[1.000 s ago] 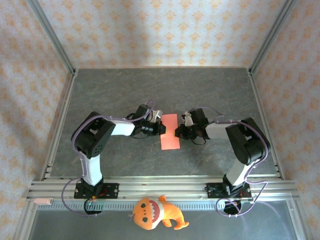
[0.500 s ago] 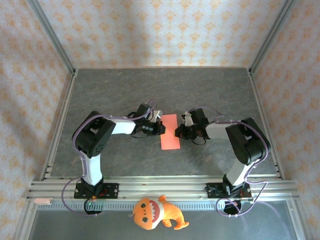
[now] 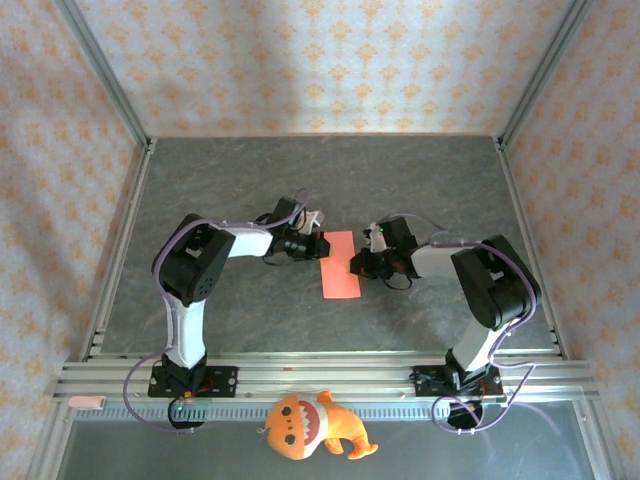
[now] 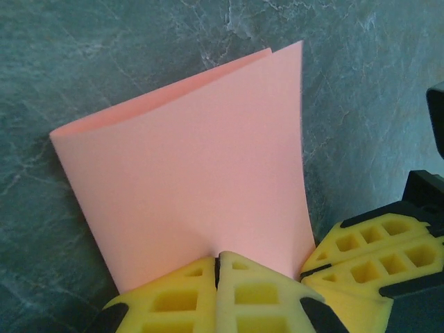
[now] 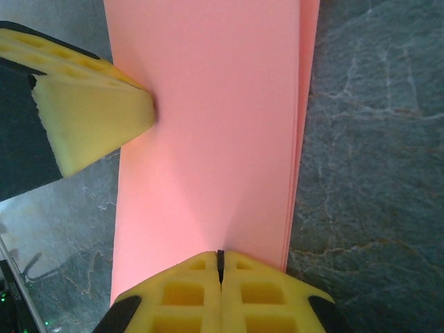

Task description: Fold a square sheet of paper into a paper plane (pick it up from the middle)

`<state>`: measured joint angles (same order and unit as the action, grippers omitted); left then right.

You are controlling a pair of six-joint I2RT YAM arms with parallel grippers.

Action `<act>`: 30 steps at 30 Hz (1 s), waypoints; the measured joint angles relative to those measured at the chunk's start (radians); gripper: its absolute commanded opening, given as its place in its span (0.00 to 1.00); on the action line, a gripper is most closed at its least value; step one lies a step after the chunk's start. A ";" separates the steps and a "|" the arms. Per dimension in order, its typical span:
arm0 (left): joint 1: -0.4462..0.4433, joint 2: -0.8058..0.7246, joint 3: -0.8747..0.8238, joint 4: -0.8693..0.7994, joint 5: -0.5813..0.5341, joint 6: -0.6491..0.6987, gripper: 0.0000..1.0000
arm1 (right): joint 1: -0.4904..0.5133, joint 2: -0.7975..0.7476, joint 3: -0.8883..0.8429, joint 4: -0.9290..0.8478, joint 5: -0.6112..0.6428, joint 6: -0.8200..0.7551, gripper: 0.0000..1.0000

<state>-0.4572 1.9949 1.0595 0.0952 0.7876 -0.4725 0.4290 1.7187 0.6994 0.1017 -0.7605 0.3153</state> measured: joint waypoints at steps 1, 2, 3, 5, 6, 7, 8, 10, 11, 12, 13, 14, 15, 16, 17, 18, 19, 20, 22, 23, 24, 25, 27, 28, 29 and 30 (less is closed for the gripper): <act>0.000 0.002 0.000 0.000 0.003 0.003 0.00 | 0.000 0.000 0.000 0.000 0.000 0.000 0.00; 0.000 0.003 0.002 0.000 0.007 0.003 0.00 | 0.000 0.000 0.000 0.000 0.000 0.000 0.00; 0.002 0.005 0.005 -0.002 0.013 0.004 0.00 | 0.000 0.000 0.000 0.000 0.000 0.000 0.00; 0.003 0.006 0.010 -0.008 0.017 0.006 0.00 | 0.000 0.000 0.000 0.000 0.000 0.000 0.00; 0.004 0.007 0.016 -0.018 0.017 0.011 0.00 | 0.000 0.000 0.000 0.000 0.000 0.000 0.00; 0.004 0.008 0.023 -0.029 0.017 0.012 0.00 | 0.000 0.000 0.000 0.000 0.000 0.000 0.00; 0.004 0.010 0.032 -0.042 0.017 0.018 0.00 | 0.000 0.000 0.000 0.000 0.000 0.000 0.00; 0.004 0.013 0.051 -0.065 0.016 0.029 0.00 | 0.000 0.000 0.000 0.000 0.000 0.000 0.00; 0.006 0.014 0.061 -0.075 0.016 0.031 0.00 | 0.000 0.000 0.000 0.000 0.000 0.000 0.00; 0.006 0.014 0.069 -0.082 0.016 0.034 0.00 | 0.000 0.000 0.000 0.000 0.000 0.000 0.00; 0.008 0.015 0.076 -0.085 0.017 0.037 0.00 | 0.000 0.000 0.000 0.000 0.000 0.000 0.00; 0.009 0.015 0.082 -0.086 0.017 0.040 0.00 | 0.000 0.000 0.000 0.000 0.000 0.000 0.00; 0.011 0.016 0.087 -0.090 0.018 0.044 0.00 | 0.000 0.000 0.000 0.000 0.000 0.000 0.00; 0.013 0.018 0.093 -0.091 0.020 0.049 0.00 | 0.000 0.000 0.000 0.000 0.000 0.000 0.00; 0.013 0.021 0.098 -0.092 0.021 0.053 0.00 | 0.000 0.000 0.000 0.000 0.000 0.000 0.00; 0.014 0.024 0.101 -0.092 0.021 0.055 0.00 | 0.000 0.000 0.000 0.000 0.000 0.000 0.00; 0.015 0.029 0.105 -0.096 0.021 0.056 0.00 | 0.000 0.000 0.000 0.000 0.000 0.000 0.00; 0.016 0.035 0.108 -0.098 0.021 0.056 0.00 | 0.000 0.001 0.000 0.000 0.000 0.000 0.00; 0.020 0.054 0.114 -0.099 0.021 0.056 0.00 | 0.000 0.001 0.000 0.000 0.000 0.000 0.00; 0.024 0.063 0.120 -0.100 0.031 0.055 0.00 | 0.000 0.001 0.000 0.000 -0.001 0.000 0.00; 0.028 0.067 0.125 -0.100 0.037 0.055 0.00 | 0.000 0.001 0.000 0.000 -0.001 0.000 0.00; 0.032 0.071 0.128 -0.100 0.043 0.055 0.00 | 0.000 0.001 0.000 0.000 -0.001 0.000 0.00; 0.036 0.076 0.131 -0.100 0.051 0.052 0.00 | 0.000 0.001 0.000 0.000 -0.001 0.000 0.00; 0.039 0.076 0.131 -0.098 0.056 0.048 0.00 | 0.000 0.001 0.000 0.000 -0.001 0.000 0.00; 0.041 0.078 0.131 -0.096 0.063 0.042 0.00 | 0.000 0.001 0.000 0.000 -0.001 0.000 0.00; 0.045 0.080 0.131 -0.092 0.068 0.032 0.00 | 0.000 0.001 0.000 0.000 -0.001 0.000 0.00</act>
<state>-0.4126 2.0750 1.1904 0.0032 0.8558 -0.4404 0.4290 1.7199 0.6994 0.1017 -0.7616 0.3153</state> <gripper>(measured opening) 0.047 0.052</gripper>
